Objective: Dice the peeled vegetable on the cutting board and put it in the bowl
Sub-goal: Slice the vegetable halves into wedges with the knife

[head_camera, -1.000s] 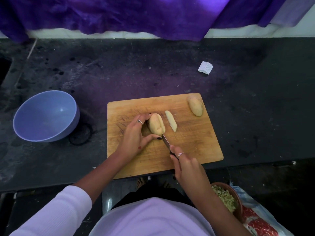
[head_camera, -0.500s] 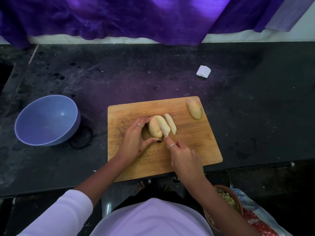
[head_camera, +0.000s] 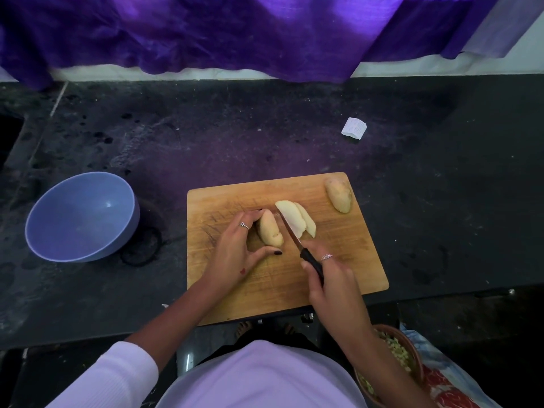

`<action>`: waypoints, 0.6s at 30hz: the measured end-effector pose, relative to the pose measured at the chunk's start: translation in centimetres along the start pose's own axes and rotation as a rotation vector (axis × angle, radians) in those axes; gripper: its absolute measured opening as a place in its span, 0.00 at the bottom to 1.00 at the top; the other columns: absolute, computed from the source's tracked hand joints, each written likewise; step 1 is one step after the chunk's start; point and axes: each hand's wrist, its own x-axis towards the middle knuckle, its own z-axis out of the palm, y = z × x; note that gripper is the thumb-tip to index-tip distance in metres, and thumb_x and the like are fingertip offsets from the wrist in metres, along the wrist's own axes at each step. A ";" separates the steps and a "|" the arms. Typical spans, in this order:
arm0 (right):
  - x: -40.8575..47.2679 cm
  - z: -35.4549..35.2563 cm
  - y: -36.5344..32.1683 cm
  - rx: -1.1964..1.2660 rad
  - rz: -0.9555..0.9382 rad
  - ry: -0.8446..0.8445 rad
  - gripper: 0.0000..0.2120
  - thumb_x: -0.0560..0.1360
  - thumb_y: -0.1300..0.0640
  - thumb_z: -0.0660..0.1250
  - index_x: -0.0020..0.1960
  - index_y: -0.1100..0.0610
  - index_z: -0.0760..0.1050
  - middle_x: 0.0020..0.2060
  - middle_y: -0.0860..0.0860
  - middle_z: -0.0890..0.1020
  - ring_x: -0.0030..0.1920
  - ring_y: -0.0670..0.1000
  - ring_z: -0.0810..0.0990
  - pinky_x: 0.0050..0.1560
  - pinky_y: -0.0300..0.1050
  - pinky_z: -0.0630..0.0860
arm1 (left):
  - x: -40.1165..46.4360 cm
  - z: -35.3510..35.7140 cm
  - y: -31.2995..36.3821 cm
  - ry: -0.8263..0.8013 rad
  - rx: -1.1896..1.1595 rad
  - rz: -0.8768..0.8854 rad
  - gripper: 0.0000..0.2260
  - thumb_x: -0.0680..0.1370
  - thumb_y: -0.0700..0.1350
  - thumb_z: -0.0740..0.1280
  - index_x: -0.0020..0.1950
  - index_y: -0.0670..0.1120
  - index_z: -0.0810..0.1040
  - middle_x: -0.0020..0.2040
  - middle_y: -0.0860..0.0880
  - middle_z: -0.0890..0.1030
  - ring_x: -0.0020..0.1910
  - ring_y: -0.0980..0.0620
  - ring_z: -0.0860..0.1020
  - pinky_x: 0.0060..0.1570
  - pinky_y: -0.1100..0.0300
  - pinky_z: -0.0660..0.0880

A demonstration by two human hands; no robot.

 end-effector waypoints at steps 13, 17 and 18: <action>1.5 -0.9 0.3 0.103 0.086 0.134 0.12 0.79 0.58 0.61 0.62 0.52 0.72 0.40 0.38 0.76 0.41 0.35 0.75 0.38 0.25 0.69 | 2.1 -0.3 1.9 -0.183 0.340 0.134 0.34 0.73 0.59 0.67 0.73 0.45 0.62 0.70 0.49 0.66 0.69 0.52 0.62 0.71 0.58 0.57; 1.3 -1.3 0.9 0.078 0.076 0.077 0.13 0.79 0.58 0.62 0.63 0.52 0.73 0.38 0.37 0.75 0.40 0.32 0.75 0.36 0.25 0.69 | 2.1 -1.2 2.5 -0.277 0.466 0.082 0.34 0.75 0.59 0.65 0.75 0.46 0.58 0.72 0.49 0.62 0.71 0.51 0.58 0.73 0.54 0.48; 1.2 -1.2 0.9 0.075 0.068 0.055 0.13 0.79 0.58 0.63 0.63 0.51 0.73 0.38 0.37 0.76 0.40 0.33 0.76 0.37 0.25 0.69 | 1.9 -1.6 2.3 -0.311 0.491 0.073 0.34 0.75 0.59 0.64 0.75 0.47 0.57 0.73 0.50 0.61 0.72 0.51 0.57 0.73 0.52 0.45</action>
